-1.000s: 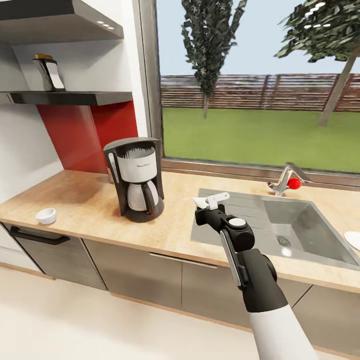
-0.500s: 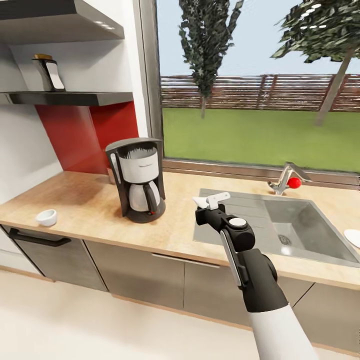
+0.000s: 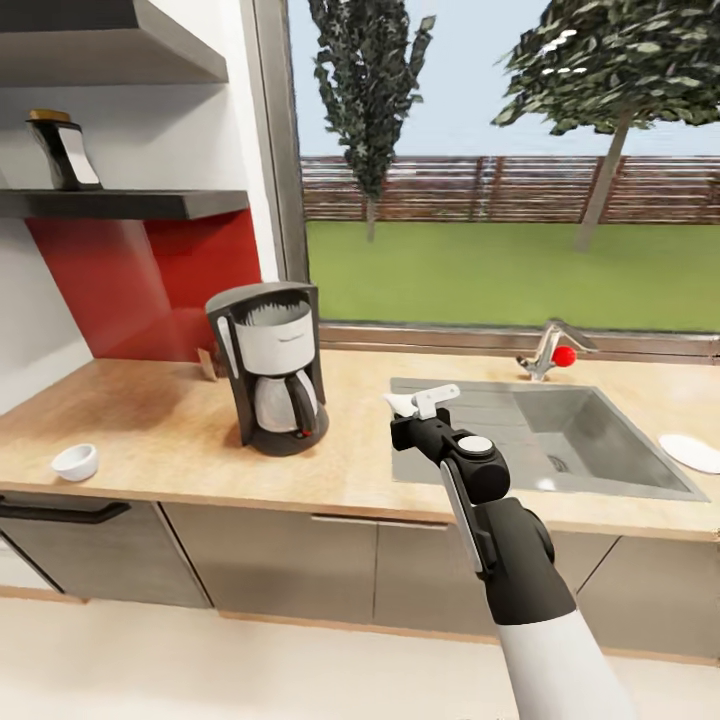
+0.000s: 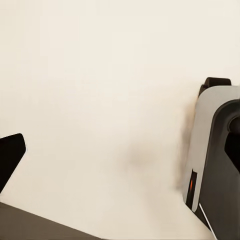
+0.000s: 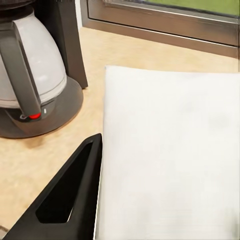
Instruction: Set up a coffee station on the kitchen countertop: keep the coffee maker on the countertop, move the bottle of coffee from the kitchen shelf to the counter next to the coffee maker, place a paper coffee filter on top of the coffee maker, put the saucer next to the coffee maker with the coffee cup on the saucer, and place the electric kettle next to the coffee maker.
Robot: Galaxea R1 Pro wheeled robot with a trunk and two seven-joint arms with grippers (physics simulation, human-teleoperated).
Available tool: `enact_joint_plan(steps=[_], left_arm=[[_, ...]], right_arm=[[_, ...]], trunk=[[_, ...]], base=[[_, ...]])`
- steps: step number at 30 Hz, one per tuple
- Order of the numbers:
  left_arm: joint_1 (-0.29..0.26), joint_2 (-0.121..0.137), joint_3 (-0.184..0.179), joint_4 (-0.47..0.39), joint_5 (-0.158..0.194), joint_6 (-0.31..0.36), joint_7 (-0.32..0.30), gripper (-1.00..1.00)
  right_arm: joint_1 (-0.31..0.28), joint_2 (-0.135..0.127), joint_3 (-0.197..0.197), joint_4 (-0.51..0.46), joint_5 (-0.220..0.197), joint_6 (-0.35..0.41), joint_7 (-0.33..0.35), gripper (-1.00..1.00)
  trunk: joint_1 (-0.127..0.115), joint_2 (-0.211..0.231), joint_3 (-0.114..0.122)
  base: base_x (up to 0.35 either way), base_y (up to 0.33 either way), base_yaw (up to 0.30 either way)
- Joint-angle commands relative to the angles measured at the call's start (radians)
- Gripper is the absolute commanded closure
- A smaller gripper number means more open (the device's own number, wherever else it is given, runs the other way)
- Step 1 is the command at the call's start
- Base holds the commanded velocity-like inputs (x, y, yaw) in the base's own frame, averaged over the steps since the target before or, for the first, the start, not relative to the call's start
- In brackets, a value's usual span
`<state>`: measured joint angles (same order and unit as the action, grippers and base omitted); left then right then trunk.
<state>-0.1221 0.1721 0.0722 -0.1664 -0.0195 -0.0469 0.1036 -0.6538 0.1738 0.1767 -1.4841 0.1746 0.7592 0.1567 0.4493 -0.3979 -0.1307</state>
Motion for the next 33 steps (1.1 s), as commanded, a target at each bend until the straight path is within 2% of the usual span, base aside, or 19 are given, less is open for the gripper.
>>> enact_joint_plan(steps=[1,8,26,33], left_arm=[[-0.001,-0.001,0.007,0.001,-0.002,-0.004,-0.001,-1.0],[0.0,0.0,0.007,0.001,-0.002,-0.004,-0.001,-1.0],[-0.001,0.0,0.01,0.002,0.002,-0.004,-0.001,-1.0],[0.0,0.0,0.011,0.002,0.001,-0.004,-0.001,-1.0]], right_arm=[[-0.001,0.001,0.0,-0.001,0.009,0.005,0.007,1.0],[-0.001,0.001,0.0,0.0,0.009,0.005,0.007,1.0],[-0.001,0.001,0.0,-0.001,0.009,0.005,0.007,1.0],[-0.001,0.001,0.0,-0.001,0.009,0.005,0.007,1.0]], trunk=[[0.001,-0.002,-0.001],[0.001,-0.002,0.003],[0.001,-0.002,0.004],[0.001,-0.002,0.006]], base=[[0.0,0.31,-0.241],[0.0,0.31,-0.177],[0.0,0.31,-0.014],[0.0,0.28,-0.223]])
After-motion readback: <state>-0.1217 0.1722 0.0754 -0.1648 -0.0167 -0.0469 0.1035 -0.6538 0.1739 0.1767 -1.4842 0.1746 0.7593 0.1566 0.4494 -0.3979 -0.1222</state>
